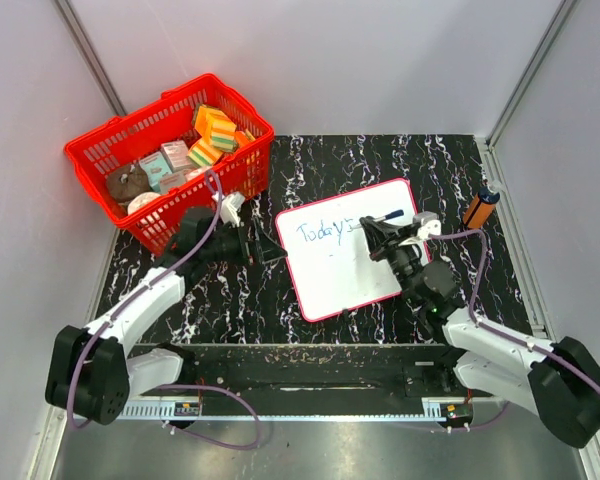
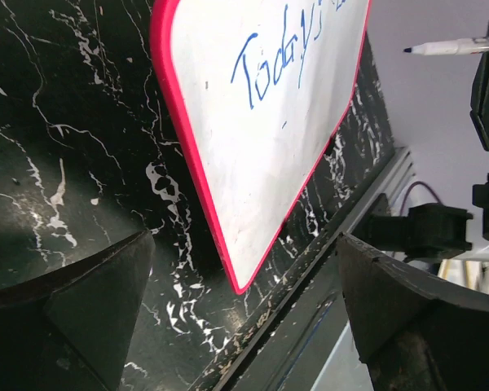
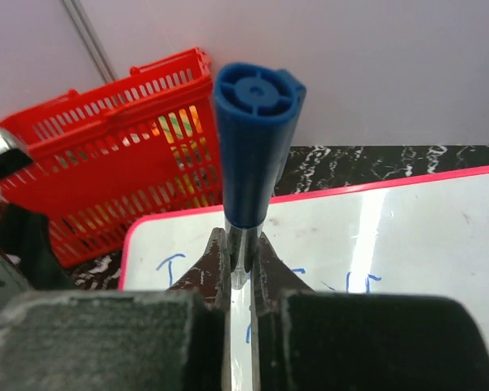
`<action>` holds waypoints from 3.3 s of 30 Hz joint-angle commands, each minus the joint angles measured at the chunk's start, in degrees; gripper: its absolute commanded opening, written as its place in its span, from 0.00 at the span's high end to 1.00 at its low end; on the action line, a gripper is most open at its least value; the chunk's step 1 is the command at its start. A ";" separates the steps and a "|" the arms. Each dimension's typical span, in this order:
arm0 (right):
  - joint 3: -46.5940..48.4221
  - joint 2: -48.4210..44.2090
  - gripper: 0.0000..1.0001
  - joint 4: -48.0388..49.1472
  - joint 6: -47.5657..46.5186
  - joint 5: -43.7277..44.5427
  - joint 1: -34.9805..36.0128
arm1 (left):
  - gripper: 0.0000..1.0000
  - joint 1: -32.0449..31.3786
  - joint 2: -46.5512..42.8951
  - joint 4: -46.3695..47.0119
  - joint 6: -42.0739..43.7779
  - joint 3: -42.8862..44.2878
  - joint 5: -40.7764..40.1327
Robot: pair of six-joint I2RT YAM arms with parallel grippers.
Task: Write a sentence on the whiteboard
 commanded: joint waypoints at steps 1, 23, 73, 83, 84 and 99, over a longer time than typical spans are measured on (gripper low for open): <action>2.29 -2.12 1.00 0.14 14.60 -12.51 -7.31 | 0.02 0.86 -0.18 20.84 -12.27 -4.65 4.82; 0.80 2.00 1.00 0.13 8.55 -16.74 -8.12 | 0.19 -0.37 19.42 39.07 -16.06 -3.25 6.75; -2.10 10.96 1.00 13.93 -13.33 6.90 9.64 | 1.00 -3.45 29.45 25.01 -4.98 10.55 11.67; -1.48 14.40 1.00 16.92 -12.81 7.69 9.72 | 1.00 -3.45 28.83 23.60 -4.10 10.64 11.59; -1.48 14.66 1.00 17.01 -12.72 7.61 9.64 | 1.00 -3.45 28.83 23.60 -4.10 10.72 11.59; -1.39 15.11 1.00 15.35 -9.64 2.25 9.63 | 1.00 -3.45 28.48 22.46 -3.40 10.99 11.41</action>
